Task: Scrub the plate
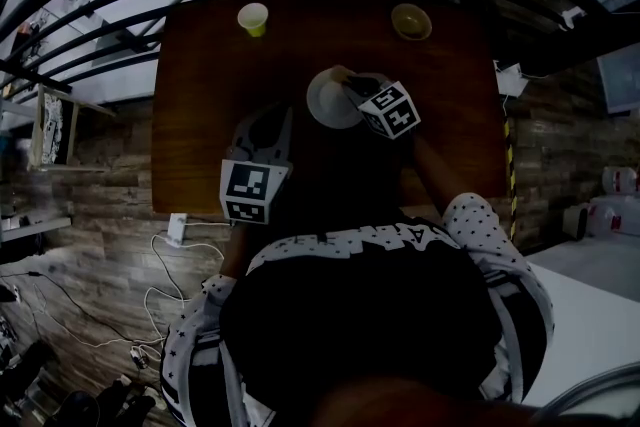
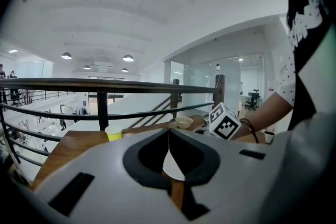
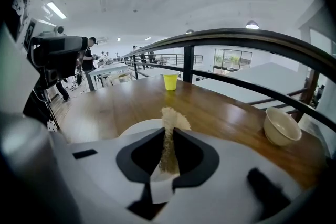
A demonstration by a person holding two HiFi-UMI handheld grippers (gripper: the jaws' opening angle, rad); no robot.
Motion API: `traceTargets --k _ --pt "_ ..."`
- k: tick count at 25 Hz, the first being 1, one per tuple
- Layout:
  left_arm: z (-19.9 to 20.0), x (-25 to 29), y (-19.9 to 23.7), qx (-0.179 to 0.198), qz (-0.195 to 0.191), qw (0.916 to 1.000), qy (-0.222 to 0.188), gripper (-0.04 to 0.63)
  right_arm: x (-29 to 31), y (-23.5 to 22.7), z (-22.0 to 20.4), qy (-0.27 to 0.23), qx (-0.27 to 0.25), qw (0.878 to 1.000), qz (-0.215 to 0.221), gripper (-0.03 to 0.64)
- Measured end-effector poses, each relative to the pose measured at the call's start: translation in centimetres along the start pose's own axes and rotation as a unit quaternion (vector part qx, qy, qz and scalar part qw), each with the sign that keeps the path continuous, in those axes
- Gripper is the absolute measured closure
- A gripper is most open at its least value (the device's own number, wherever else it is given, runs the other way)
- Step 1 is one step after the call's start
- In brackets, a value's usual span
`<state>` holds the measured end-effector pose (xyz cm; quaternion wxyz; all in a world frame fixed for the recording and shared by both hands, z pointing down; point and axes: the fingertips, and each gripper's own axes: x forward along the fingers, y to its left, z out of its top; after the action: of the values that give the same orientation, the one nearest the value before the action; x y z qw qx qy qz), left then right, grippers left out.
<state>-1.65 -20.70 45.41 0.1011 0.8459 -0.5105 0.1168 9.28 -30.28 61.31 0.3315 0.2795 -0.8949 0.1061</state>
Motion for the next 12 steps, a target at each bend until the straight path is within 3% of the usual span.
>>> traceTargets --k 12 --pt "-0.22 0.1 0.17 -0.005 0.003 1.0 0.002 0.581 0.64 -0.75 -0.22 0.007 -0.01 1.0 -0.007 0.568"
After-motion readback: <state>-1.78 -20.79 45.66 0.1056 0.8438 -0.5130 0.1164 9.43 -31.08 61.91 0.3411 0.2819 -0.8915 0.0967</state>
